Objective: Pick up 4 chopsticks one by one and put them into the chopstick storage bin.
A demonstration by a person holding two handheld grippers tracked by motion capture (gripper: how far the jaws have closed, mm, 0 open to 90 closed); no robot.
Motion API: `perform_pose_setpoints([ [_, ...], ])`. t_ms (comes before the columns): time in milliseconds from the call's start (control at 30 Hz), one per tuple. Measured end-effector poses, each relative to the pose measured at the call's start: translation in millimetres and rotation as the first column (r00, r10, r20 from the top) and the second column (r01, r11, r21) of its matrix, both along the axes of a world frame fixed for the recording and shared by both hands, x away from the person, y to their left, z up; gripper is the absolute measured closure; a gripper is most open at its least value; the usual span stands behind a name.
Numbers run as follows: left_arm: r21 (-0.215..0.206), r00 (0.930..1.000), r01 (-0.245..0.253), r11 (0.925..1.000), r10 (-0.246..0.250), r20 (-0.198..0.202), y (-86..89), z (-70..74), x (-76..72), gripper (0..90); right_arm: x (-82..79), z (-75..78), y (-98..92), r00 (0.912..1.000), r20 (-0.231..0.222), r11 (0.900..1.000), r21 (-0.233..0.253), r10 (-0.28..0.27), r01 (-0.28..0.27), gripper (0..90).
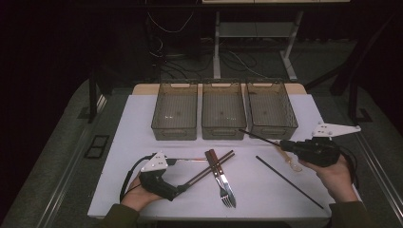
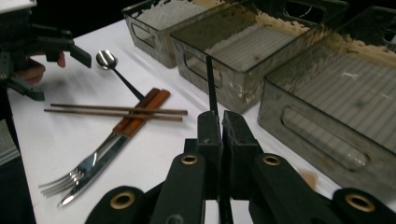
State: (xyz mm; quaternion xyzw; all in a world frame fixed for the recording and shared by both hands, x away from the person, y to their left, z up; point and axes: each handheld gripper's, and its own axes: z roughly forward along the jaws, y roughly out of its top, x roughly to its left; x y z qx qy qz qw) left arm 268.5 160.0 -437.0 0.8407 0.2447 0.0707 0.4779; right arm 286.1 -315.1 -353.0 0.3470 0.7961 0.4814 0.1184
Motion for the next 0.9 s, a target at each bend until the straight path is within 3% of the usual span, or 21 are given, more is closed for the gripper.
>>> perform_pose_setpoints([
  [467,-0.012,1.0000,-0.002,0.9999,0.002,-0.001,-0.8,0.5,0.1,0.0,23.2,10.0,37.5,0.9996,0.016,1.000,0.011,-0.023,0.023,86.4],
  [900,-0.017,1.0000,0.002,0.9999,-0.002,0.000,-0.2,2.7,-1.1,0.0,53.4,21.4,86.0,0.9991,0.020,0.999,0.022,-0.038,0.038,86.4],
])
